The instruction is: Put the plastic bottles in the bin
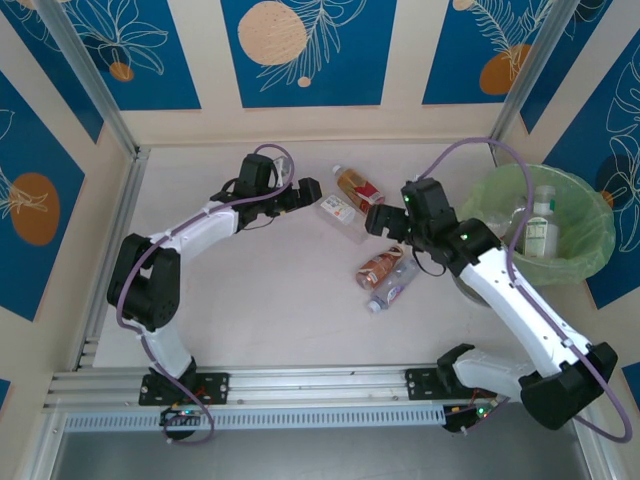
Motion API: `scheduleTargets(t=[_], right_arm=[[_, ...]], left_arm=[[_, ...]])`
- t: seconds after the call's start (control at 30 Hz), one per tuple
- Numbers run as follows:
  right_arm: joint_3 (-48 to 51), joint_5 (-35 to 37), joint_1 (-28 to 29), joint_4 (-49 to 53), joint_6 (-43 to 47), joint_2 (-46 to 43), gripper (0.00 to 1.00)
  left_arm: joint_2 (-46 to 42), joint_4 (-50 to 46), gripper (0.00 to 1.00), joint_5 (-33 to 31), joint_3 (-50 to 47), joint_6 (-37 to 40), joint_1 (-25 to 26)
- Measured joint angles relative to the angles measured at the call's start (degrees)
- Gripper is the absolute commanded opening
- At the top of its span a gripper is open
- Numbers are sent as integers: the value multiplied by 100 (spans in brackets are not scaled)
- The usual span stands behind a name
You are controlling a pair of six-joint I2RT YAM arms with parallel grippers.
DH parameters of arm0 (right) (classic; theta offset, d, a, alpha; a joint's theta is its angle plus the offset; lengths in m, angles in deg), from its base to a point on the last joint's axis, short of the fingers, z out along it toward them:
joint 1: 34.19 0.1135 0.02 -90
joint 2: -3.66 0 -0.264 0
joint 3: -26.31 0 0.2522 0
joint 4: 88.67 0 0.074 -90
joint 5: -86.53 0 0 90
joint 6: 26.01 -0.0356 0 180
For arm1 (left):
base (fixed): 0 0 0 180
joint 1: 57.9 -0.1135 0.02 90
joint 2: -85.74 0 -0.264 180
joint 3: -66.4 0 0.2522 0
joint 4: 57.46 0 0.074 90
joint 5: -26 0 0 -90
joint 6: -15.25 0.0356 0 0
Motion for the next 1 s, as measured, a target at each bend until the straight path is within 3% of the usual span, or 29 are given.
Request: scheduleTargets(t=[0.4, 0.63, 1.0], right_arm=[[1504, 76, 450, 85, -2124, 7, 98], [1996, 66, 433, 17, -2817, -63, 95], [2162, 164, 330, -297, -3593, 380, 78]], left_arm=[[0, 133, 100, 166, -133, 120, 7], [-2, 129, 100, 175, -164, 192, 11], [-2, 129, 100, 219, -164, 197, 28]])
